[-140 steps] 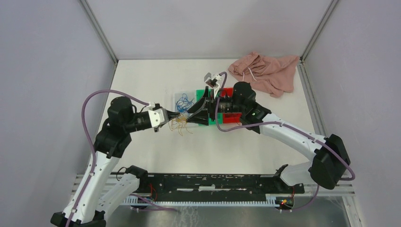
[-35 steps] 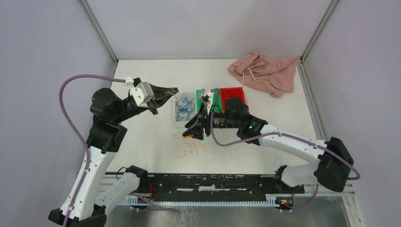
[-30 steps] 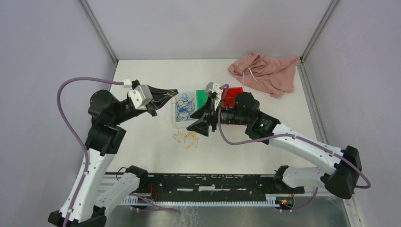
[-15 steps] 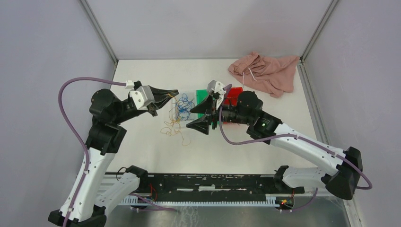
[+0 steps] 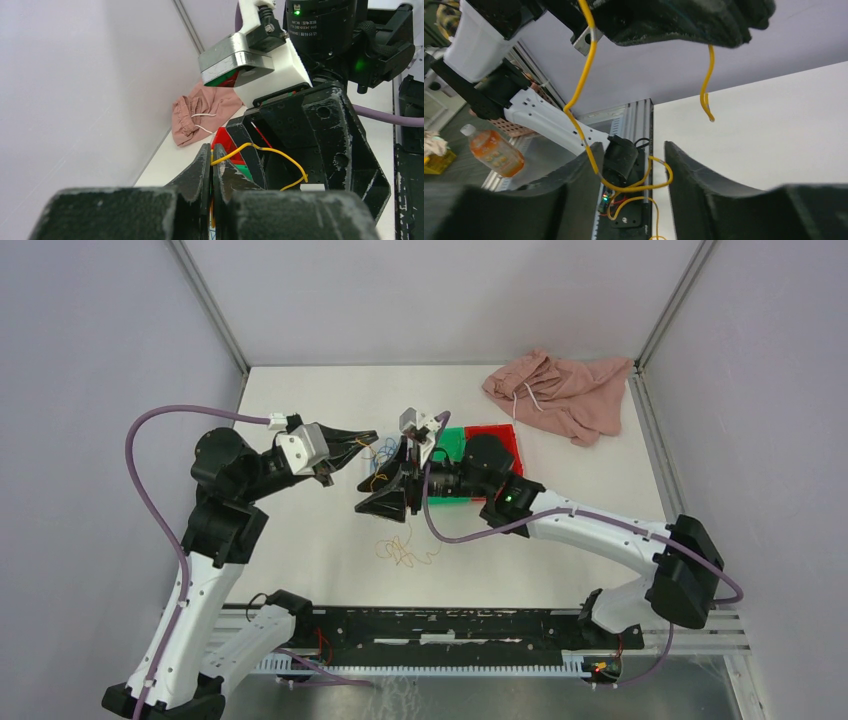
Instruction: Untangle the cables
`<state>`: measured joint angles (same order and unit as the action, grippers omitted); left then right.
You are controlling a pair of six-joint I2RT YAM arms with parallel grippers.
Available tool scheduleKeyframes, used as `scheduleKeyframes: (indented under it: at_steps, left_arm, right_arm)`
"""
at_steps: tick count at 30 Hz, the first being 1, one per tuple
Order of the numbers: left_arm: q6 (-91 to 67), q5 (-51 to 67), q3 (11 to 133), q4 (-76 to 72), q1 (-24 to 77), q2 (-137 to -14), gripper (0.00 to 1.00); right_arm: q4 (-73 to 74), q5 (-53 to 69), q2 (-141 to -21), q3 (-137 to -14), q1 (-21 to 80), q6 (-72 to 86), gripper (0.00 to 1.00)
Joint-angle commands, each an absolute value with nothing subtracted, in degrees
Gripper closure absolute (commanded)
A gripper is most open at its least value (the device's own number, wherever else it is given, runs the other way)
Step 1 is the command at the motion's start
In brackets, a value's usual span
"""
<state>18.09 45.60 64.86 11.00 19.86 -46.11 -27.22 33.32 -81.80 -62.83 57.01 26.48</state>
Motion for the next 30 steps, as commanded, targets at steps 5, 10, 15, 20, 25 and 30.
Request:
scheduleKeyframes:
  at_steps: [5, 10, 15, 20, 25, 30]
  left_arm:
    - [20.48, 46.67, 67.28, 9.93, 20.04, -46.77, 0.97]
    - [20.98, 46.49, 70.83, 9.89, 20.03, -48.39, 0.97]
    - [21.27, 46.41, 73.86, 9.81, 20.05, -49.46, 0.97]
    - [21.61, 46.0, 75.78, 9.83, 20.11, -49.81, 0.97]
    - [23.07, 45.21, 78.55, 9.81, 20.04, -50.68, 0.97]
    - [23.31, 45.18, 80.63, 9.8, 20.08, -51.59, 0.97]
  right_arm:
    - [-42.23, 37.33, -86.92, -63.0, 57.53, 37.47, 0.67]
    - [-47.81, 36.11, -90.71, -58.17, 57.48, 39.9, 0.78]
    - [-47.74, 32.94, -93.45, -55.45, 57.56, 39.17, 0.87]
    - [-47.44, 32.3, -95.38, -54.48, 57.52, 38.48, 0.86]
    - [-45.33, 32.42, -96.81, -54.32, 58.0, 36.82, 0.83]
    - [-45.19, 32.02, -97.84, -54.7, 59.41, 36.04, 0.8]
